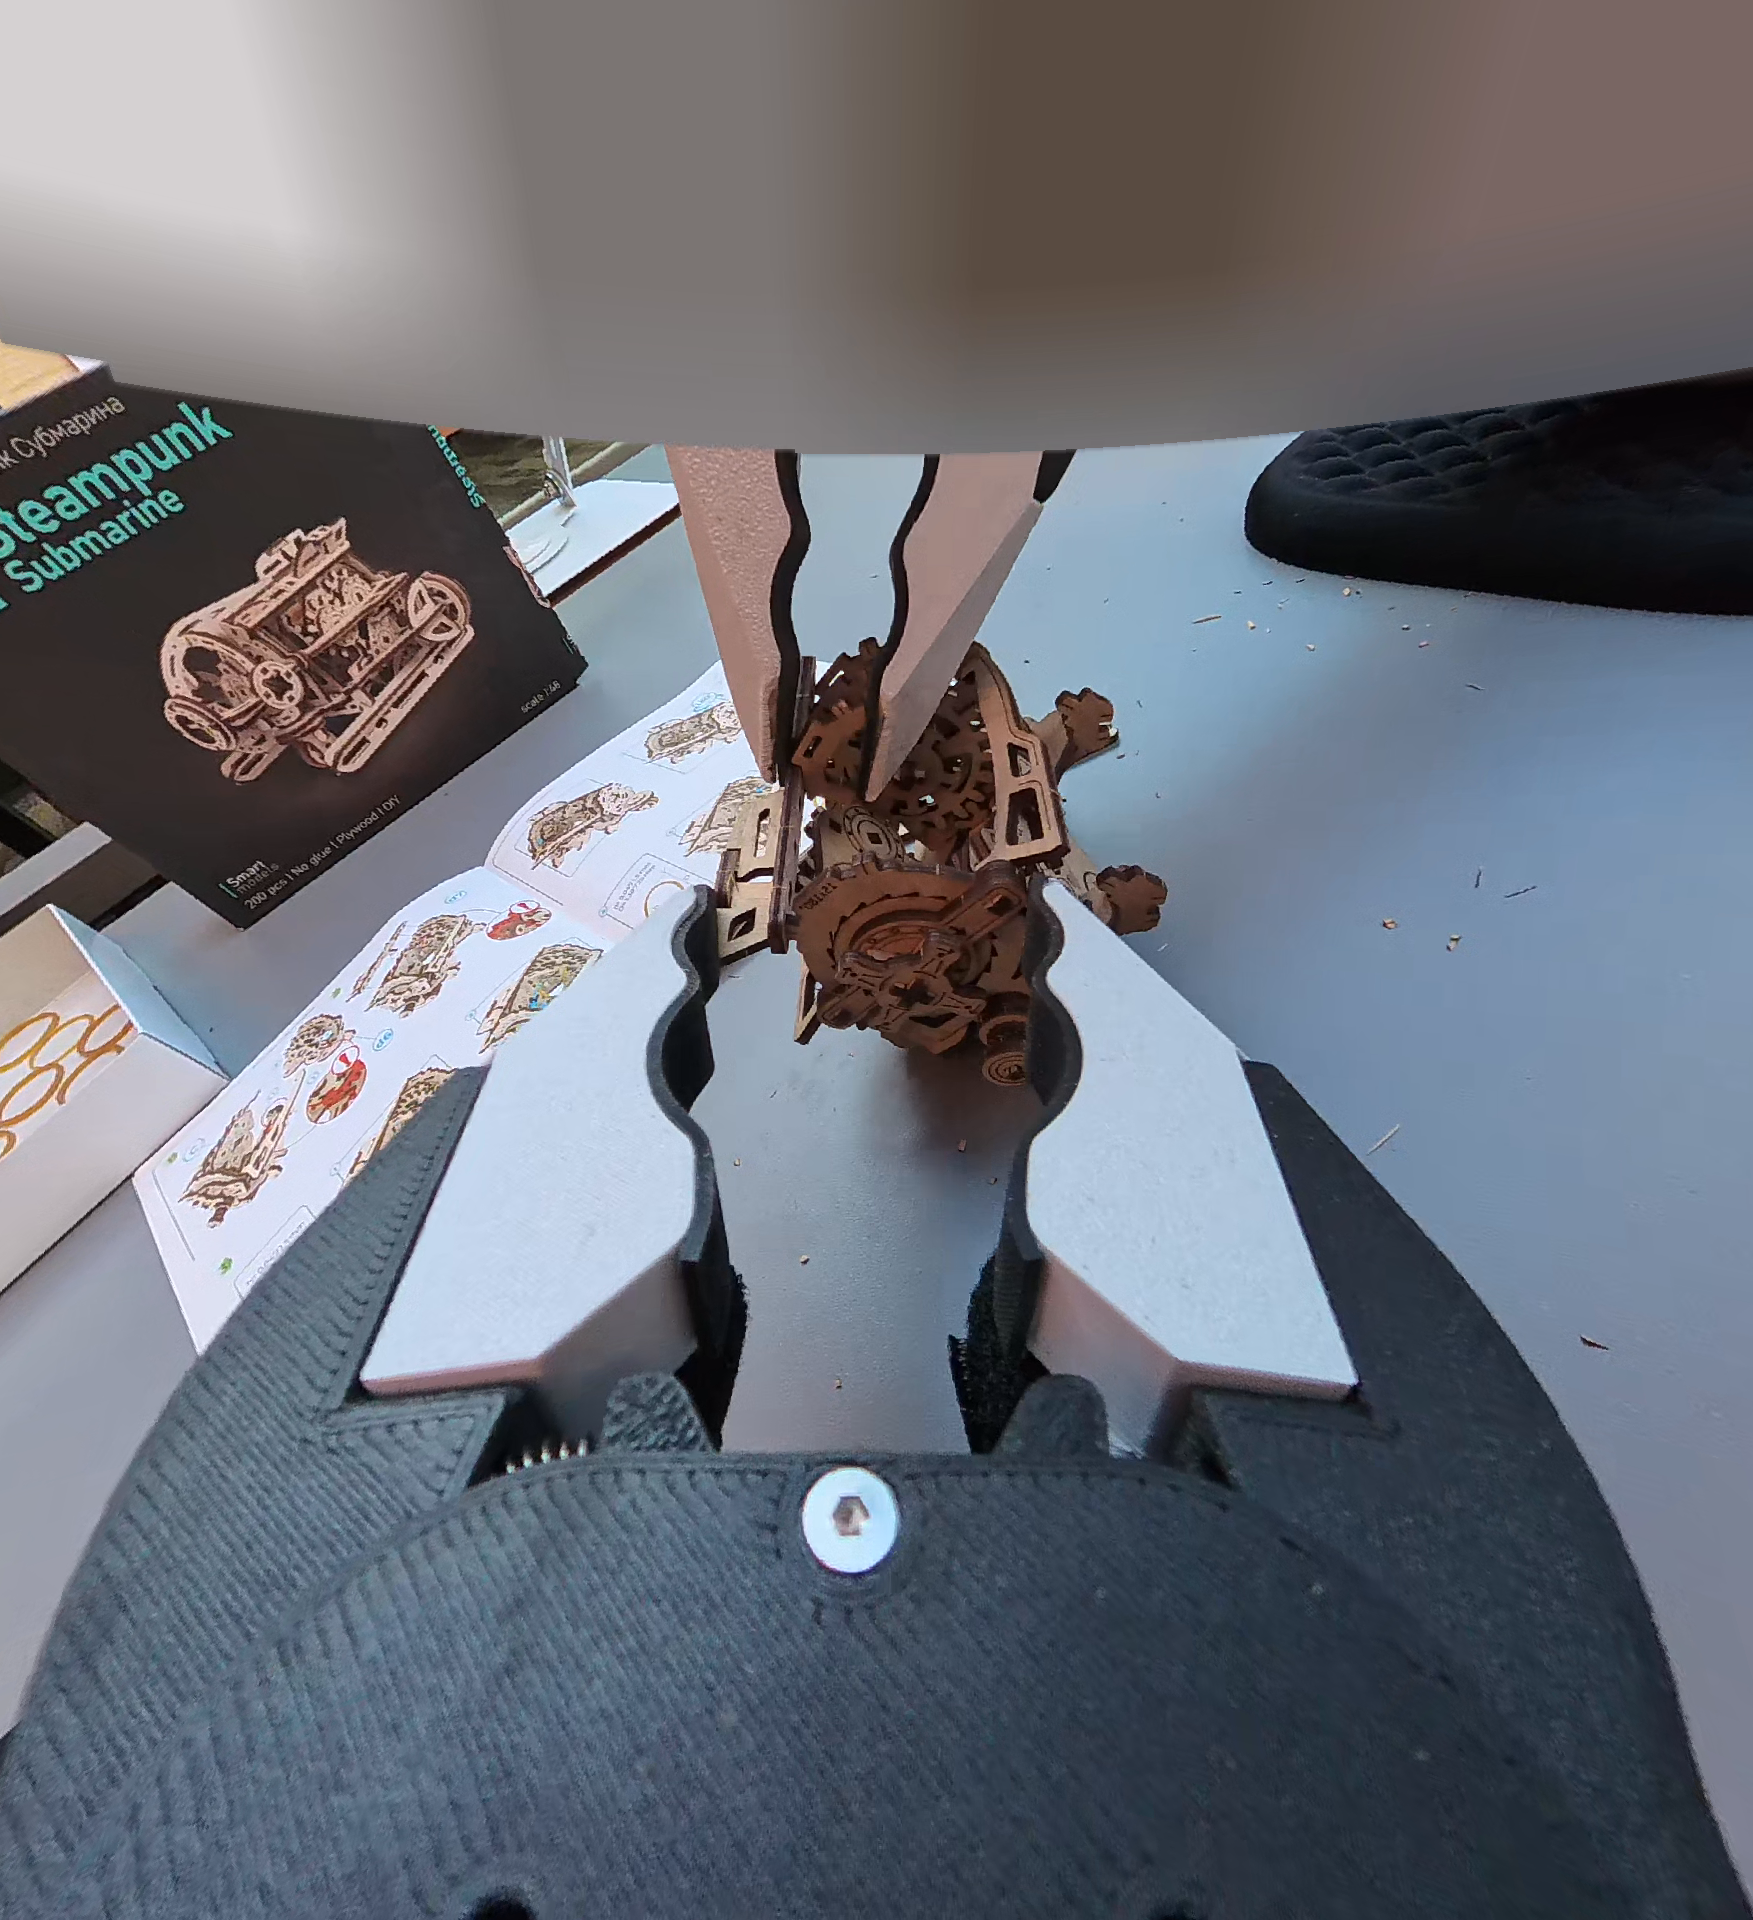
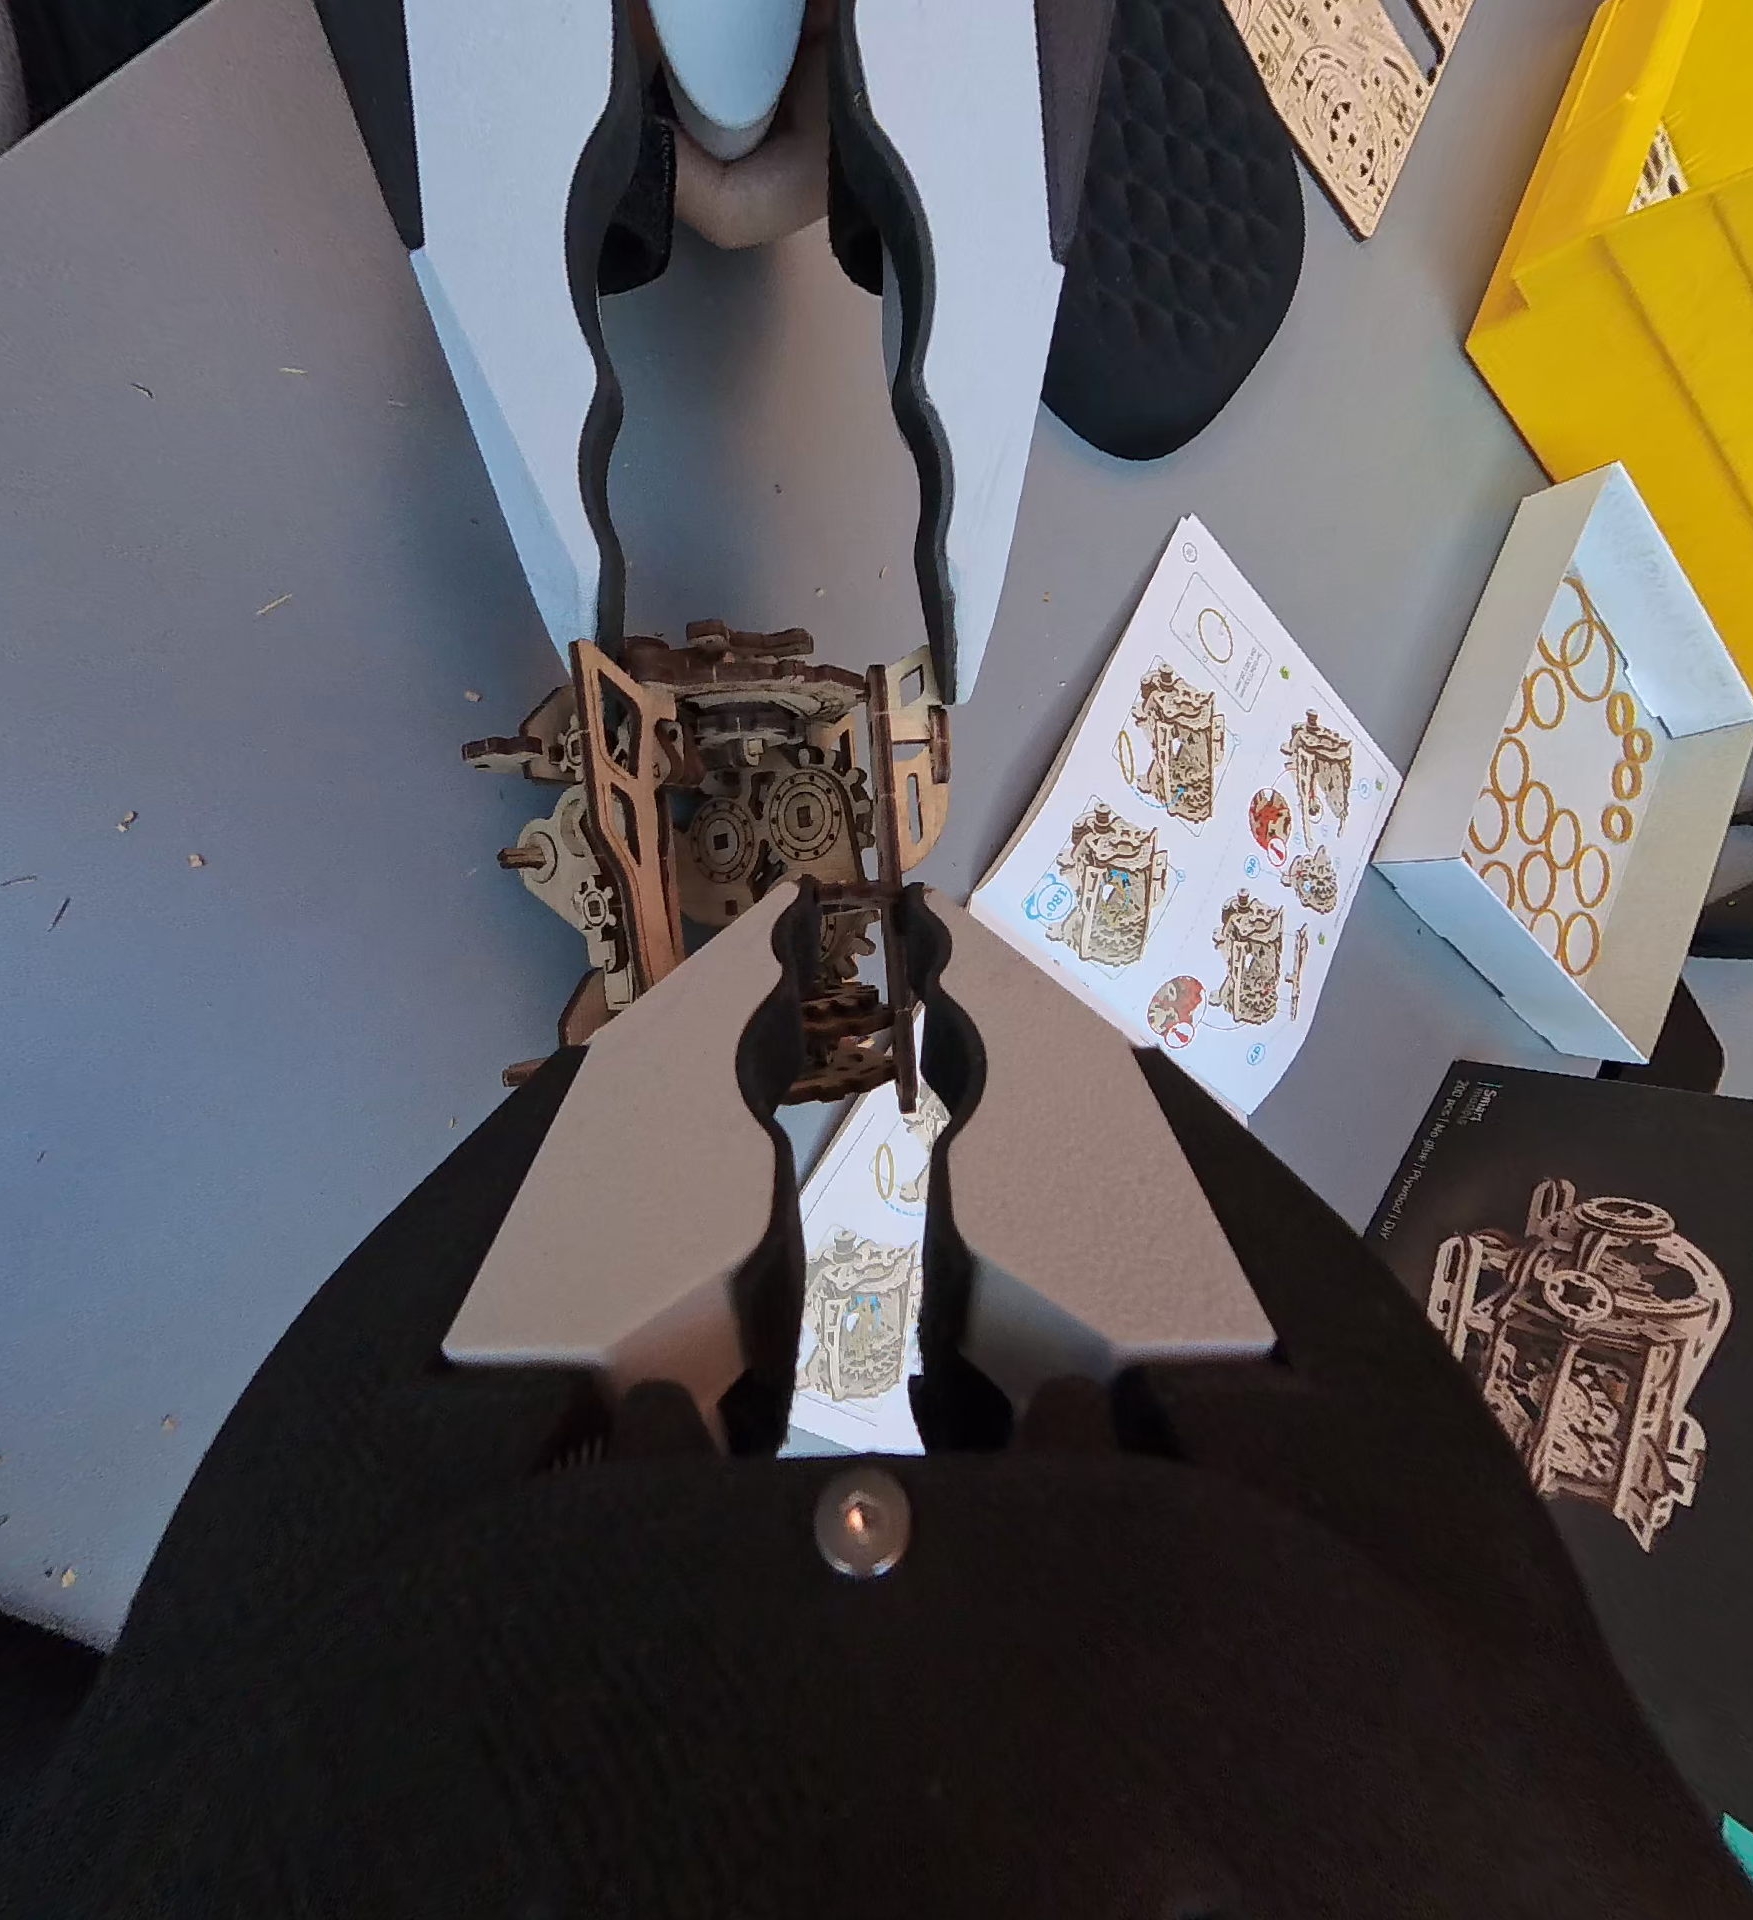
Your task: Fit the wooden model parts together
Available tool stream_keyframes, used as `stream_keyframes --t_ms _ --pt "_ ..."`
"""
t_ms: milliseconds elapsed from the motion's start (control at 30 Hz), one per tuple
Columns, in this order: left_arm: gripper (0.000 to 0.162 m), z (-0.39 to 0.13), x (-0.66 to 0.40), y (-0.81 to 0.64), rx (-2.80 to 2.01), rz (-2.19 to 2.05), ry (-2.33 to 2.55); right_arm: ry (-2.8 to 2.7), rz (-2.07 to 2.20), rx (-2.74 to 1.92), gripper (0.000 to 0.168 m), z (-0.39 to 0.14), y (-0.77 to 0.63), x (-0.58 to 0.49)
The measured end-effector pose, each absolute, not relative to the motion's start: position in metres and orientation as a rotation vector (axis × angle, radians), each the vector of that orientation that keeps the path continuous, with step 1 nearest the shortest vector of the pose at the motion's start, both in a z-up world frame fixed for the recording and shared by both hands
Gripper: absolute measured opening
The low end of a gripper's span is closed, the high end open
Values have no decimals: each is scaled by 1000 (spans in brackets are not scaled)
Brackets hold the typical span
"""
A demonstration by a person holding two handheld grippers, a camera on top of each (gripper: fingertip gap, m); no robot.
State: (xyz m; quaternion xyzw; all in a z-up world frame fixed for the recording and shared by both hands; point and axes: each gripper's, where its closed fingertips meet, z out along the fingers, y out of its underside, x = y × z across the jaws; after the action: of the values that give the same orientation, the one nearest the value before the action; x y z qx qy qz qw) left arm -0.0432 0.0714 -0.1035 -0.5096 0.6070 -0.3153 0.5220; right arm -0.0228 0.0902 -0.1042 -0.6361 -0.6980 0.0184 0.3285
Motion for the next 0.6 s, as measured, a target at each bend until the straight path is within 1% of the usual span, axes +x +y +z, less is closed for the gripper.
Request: stream_keyframes --t_ms 33,600 --pt "57 -104 -43 71 -1222 -757 1455 -1823 54 -1661 15 -104 90 -23" --pt "57 -104 -44 72 -1222 -762 1458 -1762 118 -1653 16 -103 93 -18"
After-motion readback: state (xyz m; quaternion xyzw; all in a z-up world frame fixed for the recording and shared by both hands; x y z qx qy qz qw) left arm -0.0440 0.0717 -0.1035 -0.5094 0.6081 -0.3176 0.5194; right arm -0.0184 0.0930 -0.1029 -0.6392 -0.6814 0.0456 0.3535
